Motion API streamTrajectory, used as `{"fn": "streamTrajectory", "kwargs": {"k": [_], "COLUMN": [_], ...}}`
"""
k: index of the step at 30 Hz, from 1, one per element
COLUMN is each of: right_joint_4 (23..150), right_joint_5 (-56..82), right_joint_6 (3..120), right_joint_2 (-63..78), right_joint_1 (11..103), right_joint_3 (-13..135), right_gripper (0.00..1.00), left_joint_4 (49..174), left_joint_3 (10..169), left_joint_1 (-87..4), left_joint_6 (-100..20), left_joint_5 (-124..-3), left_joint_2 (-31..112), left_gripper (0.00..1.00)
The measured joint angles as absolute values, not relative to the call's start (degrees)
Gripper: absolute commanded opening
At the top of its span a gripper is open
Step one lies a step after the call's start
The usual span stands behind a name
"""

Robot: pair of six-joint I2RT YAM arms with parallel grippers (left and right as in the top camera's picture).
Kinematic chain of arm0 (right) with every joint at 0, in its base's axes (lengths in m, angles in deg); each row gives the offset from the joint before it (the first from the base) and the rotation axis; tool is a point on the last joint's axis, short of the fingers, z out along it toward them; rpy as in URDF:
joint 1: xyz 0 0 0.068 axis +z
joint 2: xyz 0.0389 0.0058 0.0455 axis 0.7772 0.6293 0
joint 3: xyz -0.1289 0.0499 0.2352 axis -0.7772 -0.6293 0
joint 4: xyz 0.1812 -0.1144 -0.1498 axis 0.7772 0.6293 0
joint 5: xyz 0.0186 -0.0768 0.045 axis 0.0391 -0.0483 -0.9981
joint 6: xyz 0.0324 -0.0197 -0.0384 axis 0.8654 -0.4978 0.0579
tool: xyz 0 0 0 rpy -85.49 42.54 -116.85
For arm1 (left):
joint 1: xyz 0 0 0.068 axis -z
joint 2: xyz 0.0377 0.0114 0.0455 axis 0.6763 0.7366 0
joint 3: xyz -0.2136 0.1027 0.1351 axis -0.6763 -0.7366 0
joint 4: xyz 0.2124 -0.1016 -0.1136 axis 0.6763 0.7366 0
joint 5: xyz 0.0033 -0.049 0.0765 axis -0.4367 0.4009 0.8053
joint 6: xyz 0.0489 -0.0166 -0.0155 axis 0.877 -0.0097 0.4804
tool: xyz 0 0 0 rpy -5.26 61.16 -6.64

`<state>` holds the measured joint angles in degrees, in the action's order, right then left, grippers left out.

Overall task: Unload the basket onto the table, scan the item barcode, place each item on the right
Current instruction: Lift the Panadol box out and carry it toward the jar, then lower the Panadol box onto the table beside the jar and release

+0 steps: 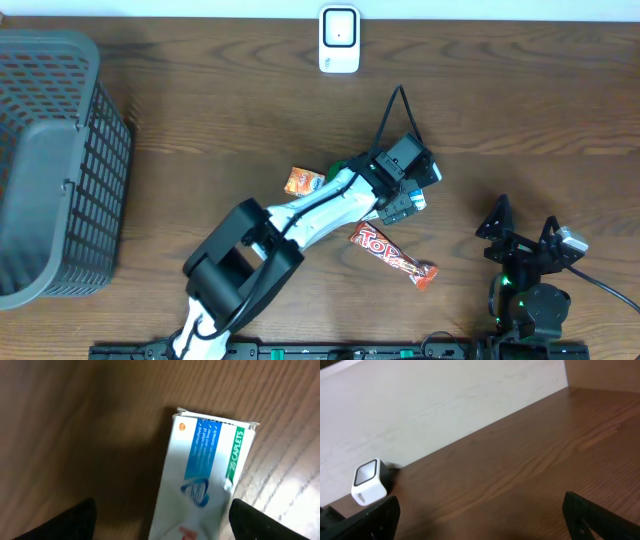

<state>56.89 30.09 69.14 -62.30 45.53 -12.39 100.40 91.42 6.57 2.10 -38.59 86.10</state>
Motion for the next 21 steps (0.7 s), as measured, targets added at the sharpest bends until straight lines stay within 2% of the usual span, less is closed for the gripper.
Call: {"fn": "streamTrajectory", "kwargs": {"k": [1, 3, 7, 9, 11, 13, 15, 21], "right_joint_4": [56.89, 56.89, 56.89, 56.89, 56.89, 56.89, 56.89, 56.89], "right_joint_5": [30.09, 30.09, 30.09, 30.09, 30.09, 30.09, 30.09, 30.09], "right_joint_6": [69.14, 69.14, 69.14, 69.14, 69.16, 69.16, 69.16, 69.14], "right_joint_2": [-62.3, -62.3, -62.3, -62.3, -62.3, -62.3, -62.3, -62.3], "right_joint_1": [45.53, 45.53, 45.53, 45.53, 45.53, 45.53, 45.53, 45.53], "right_joint_3": [-12.39, -12.39, -12.39, -12.39, -12.39, -12.39, -12.39, -12.39], "right_gripper": [0.99, 0.99, 0.99, 0.99, 0.99, 0.99, 0.99, 0.99], "left_joint_4": [101.05, 102.65, 105.44, 107.3, 108.59, 109.84, 110.34, 111.22], "left_joint_3": [91.42, 91.47, 91.55, 91.55, 91.55, 91.55, 91.55, 91.55], "left_joint_1": [6.57, 6.57, 6.57, 6.57, 6.59, 6.63, 6.63, 6.63], "left_joint_6": [2.13, 2.19, 1.89, 1.86, 1.73, 1.73, 1.58, 1.16], "left_joint_5": [-38.4, -38.11, -38.35, -40.15, -42.53, -44.63, -46.11, -47.86], "left_joint_2": [85.38, 84.18, 83.77, 83.77, 83.77, 83.77, 83.77, 83.77], "left_gripper": [0.91, 0.92, 0.91, 0.87, 0.75, 0.67, 0.64, 0.32]}}
